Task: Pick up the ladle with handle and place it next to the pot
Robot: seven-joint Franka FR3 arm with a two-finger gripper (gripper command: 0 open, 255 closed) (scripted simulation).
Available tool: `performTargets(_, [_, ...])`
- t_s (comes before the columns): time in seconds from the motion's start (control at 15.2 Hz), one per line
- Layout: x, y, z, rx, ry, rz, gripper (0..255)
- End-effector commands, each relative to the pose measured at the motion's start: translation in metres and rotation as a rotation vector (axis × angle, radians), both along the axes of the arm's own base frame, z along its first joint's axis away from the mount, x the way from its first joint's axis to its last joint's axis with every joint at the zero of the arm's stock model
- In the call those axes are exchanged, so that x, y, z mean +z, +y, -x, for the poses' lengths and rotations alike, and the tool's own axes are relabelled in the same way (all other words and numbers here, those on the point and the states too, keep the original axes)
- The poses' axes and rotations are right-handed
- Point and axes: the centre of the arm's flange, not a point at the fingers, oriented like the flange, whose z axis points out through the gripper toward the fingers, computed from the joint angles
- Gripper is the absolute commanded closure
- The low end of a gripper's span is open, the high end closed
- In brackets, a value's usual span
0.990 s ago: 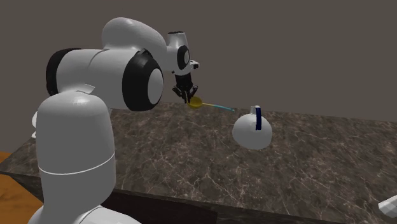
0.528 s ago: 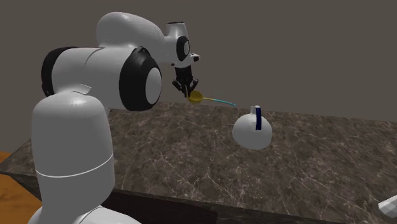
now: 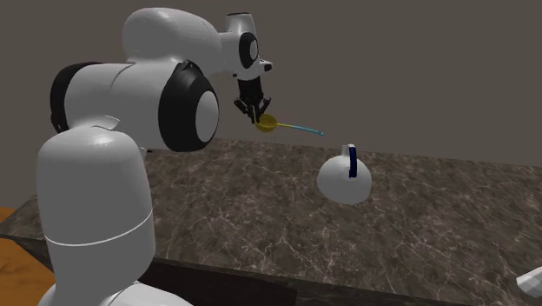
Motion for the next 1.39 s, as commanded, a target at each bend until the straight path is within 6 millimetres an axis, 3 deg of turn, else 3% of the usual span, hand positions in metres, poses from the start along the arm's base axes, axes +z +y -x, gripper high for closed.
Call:
performTargets(0.0, [0.011,0.0,0.0,0.0,0.0,0.0,255])
performTargets(0.26, [0.032,0.0,0.0,0.0,0.0,0.0,255])
performTargets(1.32, [0.032,0.126,0.17,0.0,0.0,0.0,255])
